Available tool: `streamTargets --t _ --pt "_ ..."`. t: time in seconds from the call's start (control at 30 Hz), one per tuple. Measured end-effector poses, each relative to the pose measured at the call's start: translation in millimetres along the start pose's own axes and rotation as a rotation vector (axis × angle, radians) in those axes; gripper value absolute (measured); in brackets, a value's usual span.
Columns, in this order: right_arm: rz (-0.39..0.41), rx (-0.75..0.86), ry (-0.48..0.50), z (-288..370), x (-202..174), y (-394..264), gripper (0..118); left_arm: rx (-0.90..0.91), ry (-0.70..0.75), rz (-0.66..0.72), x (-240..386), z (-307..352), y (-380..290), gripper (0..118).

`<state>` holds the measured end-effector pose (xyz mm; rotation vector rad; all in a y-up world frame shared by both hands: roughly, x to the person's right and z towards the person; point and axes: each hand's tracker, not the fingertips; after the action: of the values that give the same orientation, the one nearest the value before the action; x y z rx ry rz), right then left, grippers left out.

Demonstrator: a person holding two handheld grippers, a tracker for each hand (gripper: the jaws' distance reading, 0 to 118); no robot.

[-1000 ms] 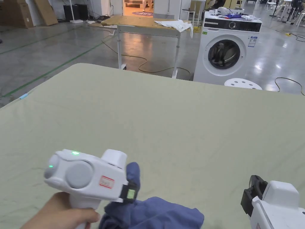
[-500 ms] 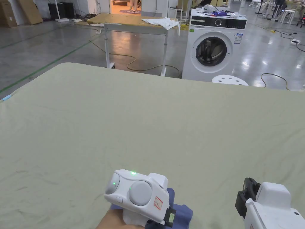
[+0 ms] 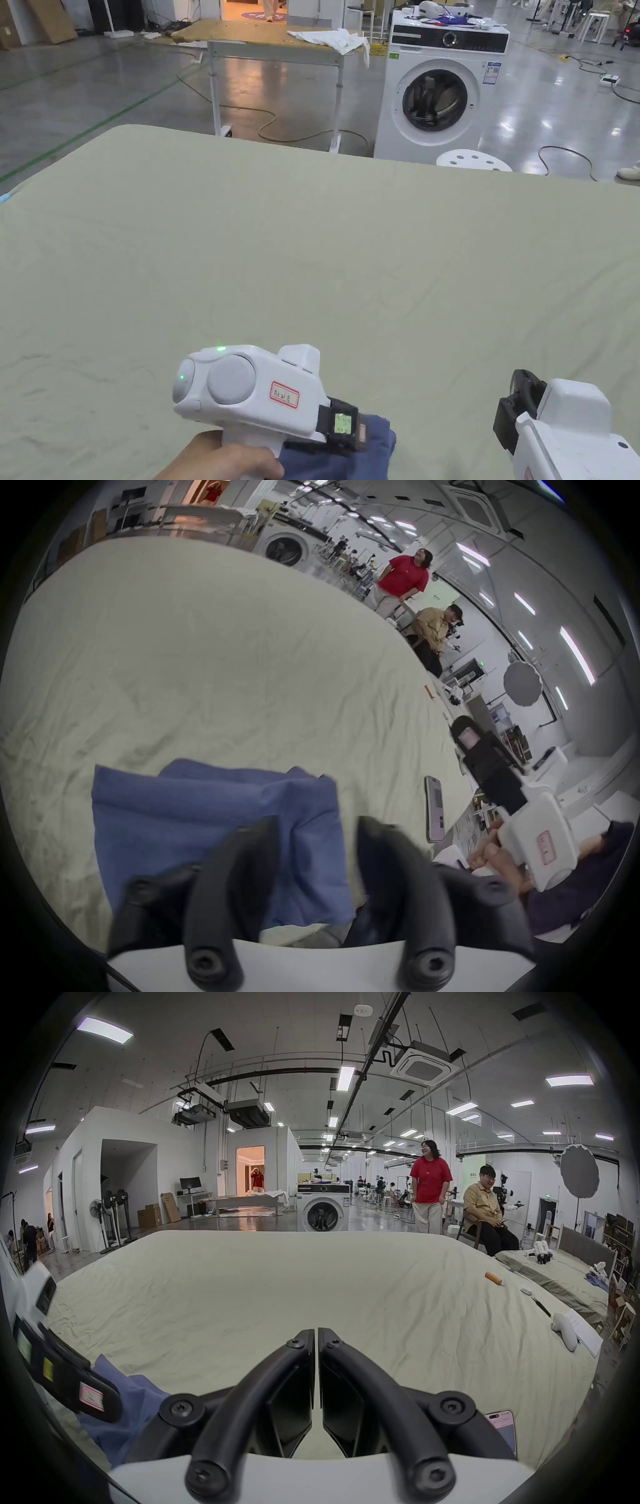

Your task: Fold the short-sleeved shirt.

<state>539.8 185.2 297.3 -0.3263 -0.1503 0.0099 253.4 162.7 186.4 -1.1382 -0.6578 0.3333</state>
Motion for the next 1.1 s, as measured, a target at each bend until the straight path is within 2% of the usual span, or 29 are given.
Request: streamTargets --t 0.03,0.07,0.13,0.27,0.33,0.4,0.53,0.67,0.77,0.87,0.93,1.1 --pt "-0.001 0.000 0.001 0.3 -0.2 -0.9 1 -0.040 0.005 -0.002 -4.3 -10.0 -3.8 15" --pt "0.000 -0.002 0.002 0.3 -0.9 -1.4 1 -0.070 0.000 0.000 -7.4 -20.7 -8.4 11" --pt "0.000 -0.004 0.006 0.6 -2.1 -2.4 1 -0.108 -0.054 0.006 -11.1 -39.4 -18.3 10" --pt "0.000 -0.006 0.005 1.4 -3.7 -3.8 1 -0.076 0.013 -0.033 -21.7 -70.7 -34.5 5" --pt "0.003 -0.002 0.007 3.1 -4.9 -1.8 1 -0.031 -0.032 -0.019 -25.9 -72.2 -38.5 4" --pt "0.009 0.006 0.006 4.7 -5.7 -0.2 1 -0.014 -0.034 -0.007 -25.2 -66.7 -41.6 4" --pt "0.011 0.018 0.009 3.1 -7.1 3.2 1 0.037 -0.040 -0.079 -15.6 -46.5 -41.2 4" --pt "0.013 0.038 0.009 -1.7 -13.0 8.0 1 0.253 -0.013 -0.171 -6.9 -7.4 -27.6 4" --pt "0.011 0.065 0.008 -5.2 -18.8 14.7 1 0.511 0.140 -0.274 -1.2 29.1 -16.2 4" --pt "0.008 0.115 -0.001 -6.5 -25.6 26.3 1 0.768 0.362 -0.342 2.4 64.6 -11.4 4" --pt "0.008 0.154 -0.005 -5.4 -29.5 34.6 1 0.875 0.492 -0.344 0.3 82.6 -7.9 4" --pt "0.010 0.228 -0.006 -1.3 -37.3 53.3 1 1.045 0.667 -0.374 -8.9 112.8 -9.4 4"
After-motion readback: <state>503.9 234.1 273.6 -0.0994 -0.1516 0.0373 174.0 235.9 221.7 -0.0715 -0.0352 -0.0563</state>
